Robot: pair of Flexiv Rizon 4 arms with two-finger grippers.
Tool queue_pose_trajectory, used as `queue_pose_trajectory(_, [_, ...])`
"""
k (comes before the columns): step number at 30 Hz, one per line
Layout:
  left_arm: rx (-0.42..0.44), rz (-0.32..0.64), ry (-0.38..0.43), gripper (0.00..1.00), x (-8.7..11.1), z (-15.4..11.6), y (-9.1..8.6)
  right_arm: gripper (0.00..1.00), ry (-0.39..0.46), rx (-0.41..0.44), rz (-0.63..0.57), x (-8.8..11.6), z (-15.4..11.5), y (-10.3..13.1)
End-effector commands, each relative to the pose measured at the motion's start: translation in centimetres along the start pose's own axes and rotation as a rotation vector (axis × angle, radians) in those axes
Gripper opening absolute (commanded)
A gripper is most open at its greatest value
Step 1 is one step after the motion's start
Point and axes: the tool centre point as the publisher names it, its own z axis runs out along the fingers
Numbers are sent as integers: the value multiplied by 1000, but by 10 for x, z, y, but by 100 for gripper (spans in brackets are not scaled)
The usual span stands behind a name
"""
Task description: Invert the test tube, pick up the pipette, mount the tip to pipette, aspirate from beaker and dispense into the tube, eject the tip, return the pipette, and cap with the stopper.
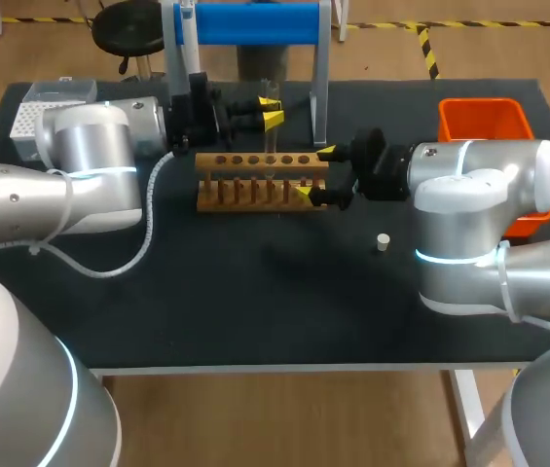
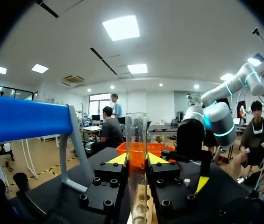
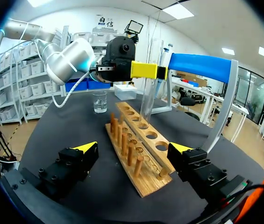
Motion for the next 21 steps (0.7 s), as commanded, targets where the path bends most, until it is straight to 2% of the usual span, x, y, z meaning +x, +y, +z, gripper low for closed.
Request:
queue_pose_trajectory(1, [-40, 7, 11, 0, -3, 0, 0, 100, -2, 0, 0, 0, 0, 0])
queue_pose_trajectory(11, [-103, 0, 11, 0, -3, -4, 8, 100, -2, 0, 0, 0, 0, 0])
queue_pose_trajectory(21, [-107, -18, 6, 0, -4, -4, 17, 100, -2, 0, 0, 0, 0, 0])
